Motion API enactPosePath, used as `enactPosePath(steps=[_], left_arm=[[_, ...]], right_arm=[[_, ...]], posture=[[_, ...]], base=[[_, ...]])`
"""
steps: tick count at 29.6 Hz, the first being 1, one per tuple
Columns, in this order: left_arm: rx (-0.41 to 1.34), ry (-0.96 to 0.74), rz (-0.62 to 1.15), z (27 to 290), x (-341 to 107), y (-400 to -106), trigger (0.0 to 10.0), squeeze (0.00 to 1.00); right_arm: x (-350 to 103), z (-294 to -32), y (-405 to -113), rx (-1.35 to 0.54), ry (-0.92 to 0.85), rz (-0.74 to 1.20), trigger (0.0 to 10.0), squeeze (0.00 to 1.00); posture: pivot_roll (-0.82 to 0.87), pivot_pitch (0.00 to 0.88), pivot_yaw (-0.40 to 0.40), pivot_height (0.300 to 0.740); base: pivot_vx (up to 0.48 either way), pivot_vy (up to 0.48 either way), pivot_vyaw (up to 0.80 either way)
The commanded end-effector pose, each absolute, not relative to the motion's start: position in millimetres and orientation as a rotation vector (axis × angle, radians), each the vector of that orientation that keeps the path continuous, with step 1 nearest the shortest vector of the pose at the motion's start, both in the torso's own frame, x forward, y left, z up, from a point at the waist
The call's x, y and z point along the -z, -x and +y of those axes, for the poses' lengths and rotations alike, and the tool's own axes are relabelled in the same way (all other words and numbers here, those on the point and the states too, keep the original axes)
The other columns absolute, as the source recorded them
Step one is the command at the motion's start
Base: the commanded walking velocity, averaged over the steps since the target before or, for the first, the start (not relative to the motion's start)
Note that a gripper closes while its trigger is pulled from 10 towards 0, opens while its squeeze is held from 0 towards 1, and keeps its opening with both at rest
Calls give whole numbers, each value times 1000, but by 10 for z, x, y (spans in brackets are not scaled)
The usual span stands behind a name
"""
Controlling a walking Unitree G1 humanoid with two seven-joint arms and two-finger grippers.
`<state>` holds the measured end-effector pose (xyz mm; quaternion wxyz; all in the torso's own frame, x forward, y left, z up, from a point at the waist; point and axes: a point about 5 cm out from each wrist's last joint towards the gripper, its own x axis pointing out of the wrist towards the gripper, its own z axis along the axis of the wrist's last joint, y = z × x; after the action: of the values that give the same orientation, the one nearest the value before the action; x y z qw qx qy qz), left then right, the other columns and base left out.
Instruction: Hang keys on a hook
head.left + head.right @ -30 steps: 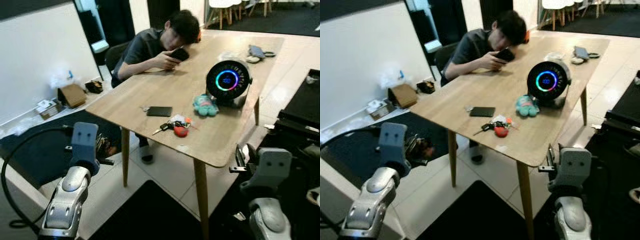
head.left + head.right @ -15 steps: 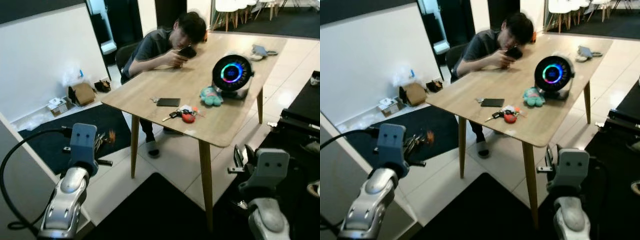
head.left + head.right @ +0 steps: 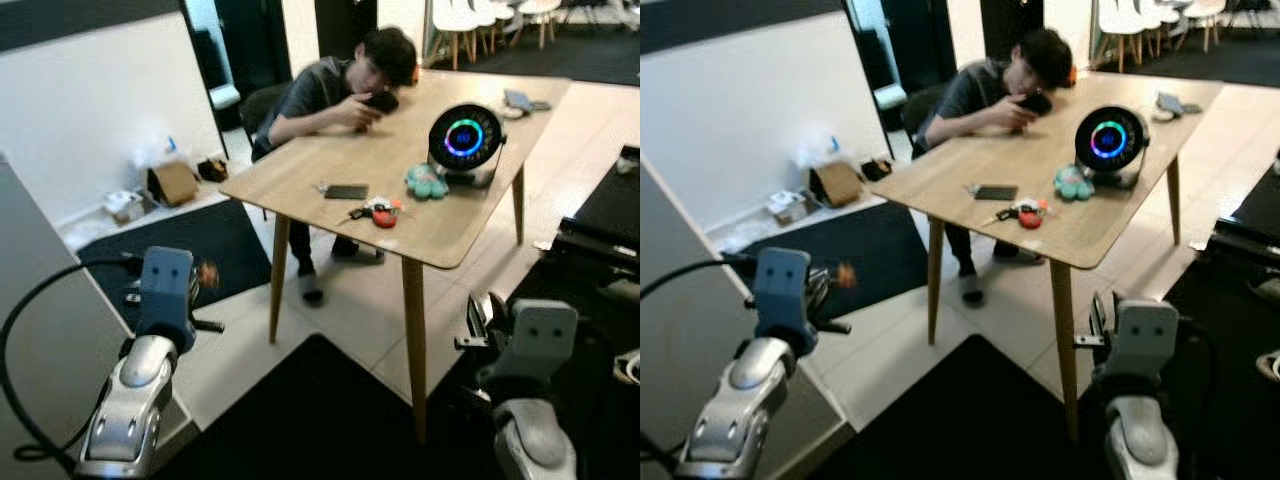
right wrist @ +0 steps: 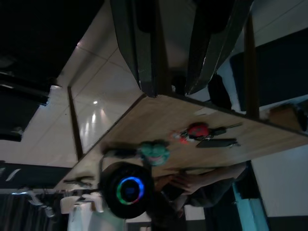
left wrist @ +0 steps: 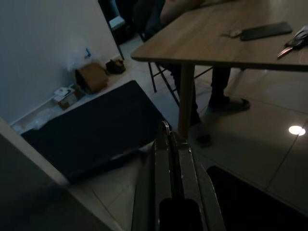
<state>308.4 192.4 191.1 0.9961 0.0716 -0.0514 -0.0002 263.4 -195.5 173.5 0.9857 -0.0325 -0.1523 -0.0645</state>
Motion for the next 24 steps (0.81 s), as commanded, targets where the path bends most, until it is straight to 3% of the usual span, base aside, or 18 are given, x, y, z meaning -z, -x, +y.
enactPosePath(steps=[1,9,24], left_arm=[[1,-160,-110,1937,-1915,-3071,10000,0],[-6,-173,-104,1942,-1909,-3077,10000,0],[-12,-177,-95,1939,-1894,-3089,10000,0]], right_arm=[[-1694,-1941,-2630,133,46,-286,10000,0],[-1699,-1948,-2638,124,79,-286,10000,0],[-1705,-1945,-2645,123,75,-286,10000,0]], posture=[[-1,145,150,740],[-2,145,150,740],[-3,143,151,740]], base=[[0,0,0],[0,0,191],[0,0,800]])
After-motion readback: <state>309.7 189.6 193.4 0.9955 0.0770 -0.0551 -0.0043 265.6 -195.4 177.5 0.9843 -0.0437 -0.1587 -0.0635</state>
